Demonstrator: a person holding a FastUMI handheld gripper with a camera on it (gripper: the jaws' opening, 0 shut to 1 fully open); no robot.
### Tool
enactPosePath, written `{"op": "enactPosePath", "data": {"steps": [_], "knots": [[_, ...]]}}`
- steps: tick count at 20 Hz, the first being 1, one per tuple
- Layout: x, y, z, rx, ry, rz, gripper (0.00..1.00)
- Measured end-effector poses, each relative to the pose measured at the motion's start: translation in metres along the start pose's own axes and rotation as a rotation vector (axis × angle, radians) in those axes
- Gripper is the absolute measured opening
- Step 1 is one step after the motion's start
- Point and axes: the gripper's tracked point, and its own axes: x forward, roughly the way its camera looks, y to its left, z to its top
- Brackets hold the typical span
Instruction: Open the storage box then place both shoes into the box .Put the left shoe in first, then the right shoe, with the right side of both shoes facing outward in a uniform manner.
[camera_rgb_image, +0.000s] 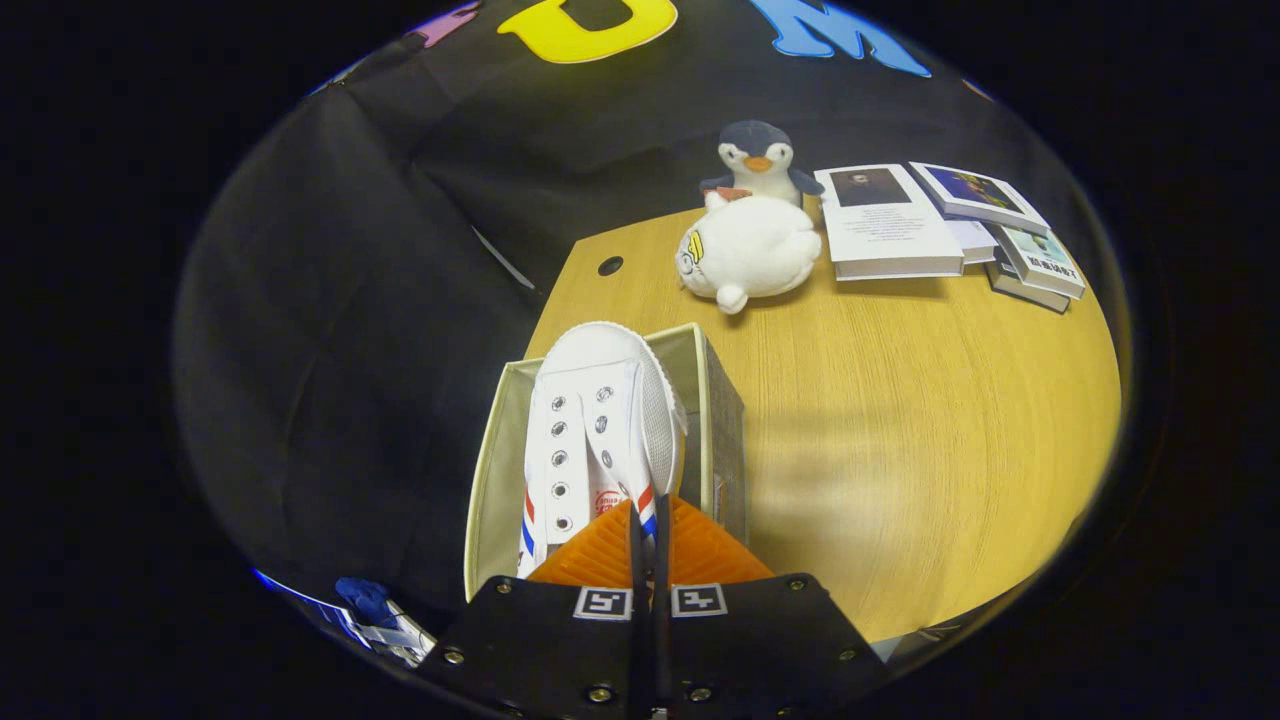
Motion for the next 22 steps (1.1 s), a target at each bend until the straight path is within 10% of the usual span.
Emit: {"op": "enactPosePath", "data": {"steps": [5,8,11,22], "knots": [[0.012,0.005,-0.004,-0.011,-0.011,-0.011,0.01],[0.000,0.016,0.004,-0.052,-0.057,0.014,0.39],[-0.022,0.009,0.018,-0.123,-0.121,-0.028,0.99],[-0.161,-0.045,0.071,-0.200,-0.442,-0.081,1.00]]}}
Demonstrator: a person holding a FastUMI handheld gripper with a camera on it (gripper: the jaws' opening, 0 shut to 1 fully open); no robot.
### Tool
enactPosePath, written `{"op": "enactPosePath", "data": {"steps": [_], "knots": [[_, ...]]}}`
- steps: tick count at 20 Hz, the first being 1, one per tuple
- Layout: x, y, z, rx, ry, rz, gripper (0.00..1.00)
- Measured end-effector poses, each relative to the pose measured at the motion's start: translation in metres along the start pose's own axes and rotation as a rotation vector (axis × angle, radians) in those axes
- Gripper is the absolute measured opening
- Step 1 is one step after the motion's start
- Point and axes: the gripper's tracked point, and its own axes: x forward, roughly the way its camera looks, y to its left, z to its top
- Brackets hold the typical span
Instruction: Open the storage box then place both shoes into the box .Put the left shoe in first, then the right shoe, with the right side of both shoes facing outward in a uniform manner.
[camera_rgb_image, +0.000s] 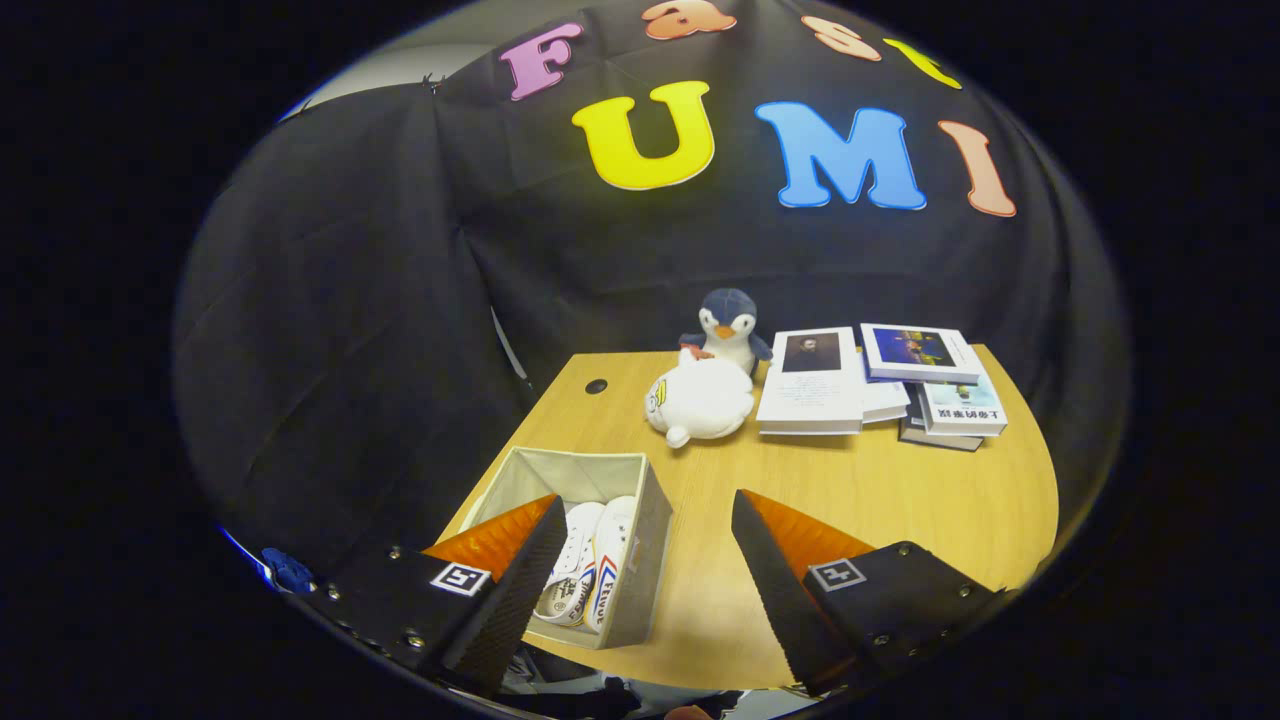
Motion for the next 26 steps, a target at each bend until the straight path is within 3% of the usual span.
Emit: {"op": "enactPosePath", "data": {"steps": [13,17,26], "knots": [[-0.127,-0.144,0.091,-0.057,-0.453,-0.271,1.00],[-0.154,-0.159,0.102,-0.052,-0.520,-0.319,1.00],[-0.151,-0.173,0.109,-0.047,-0.568,-0.344,1.00]]}}
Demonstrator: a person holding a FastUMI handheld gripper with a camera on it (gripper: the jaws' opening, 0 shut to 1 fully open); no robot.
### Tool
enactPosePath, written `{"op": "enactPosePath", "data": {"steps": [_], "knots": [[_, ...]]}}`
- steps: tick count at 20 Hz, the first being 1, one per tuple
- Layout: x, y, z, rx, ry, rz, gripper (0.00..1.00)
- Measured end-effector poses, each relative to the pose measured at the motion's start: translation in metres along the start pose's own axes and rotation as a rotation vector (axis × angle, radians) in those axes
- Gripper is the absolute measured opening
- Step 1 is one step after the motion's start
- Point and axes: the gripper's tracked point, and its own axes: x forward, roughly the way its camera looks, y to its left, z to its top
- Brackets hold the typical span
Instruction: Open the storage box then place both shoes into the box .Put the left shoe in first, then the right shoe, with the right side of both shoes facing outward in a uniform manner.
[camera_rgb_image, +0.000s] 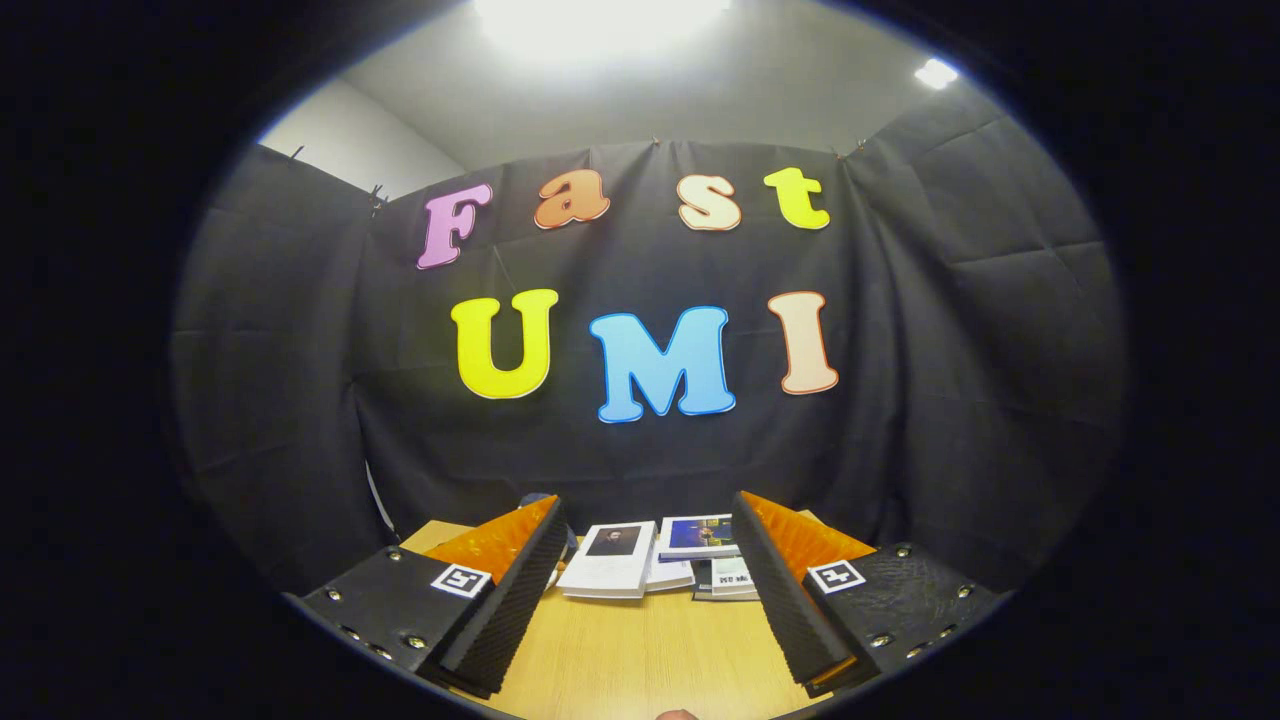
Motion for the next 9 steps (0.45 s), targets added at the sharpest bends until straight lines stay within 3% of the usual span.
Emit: {"op": "enactPosePath", "data": {"steps": [9], "knots": [[0.0068,0.0058,0.0048,0.004,-0.019,0.017,0.99]]}}
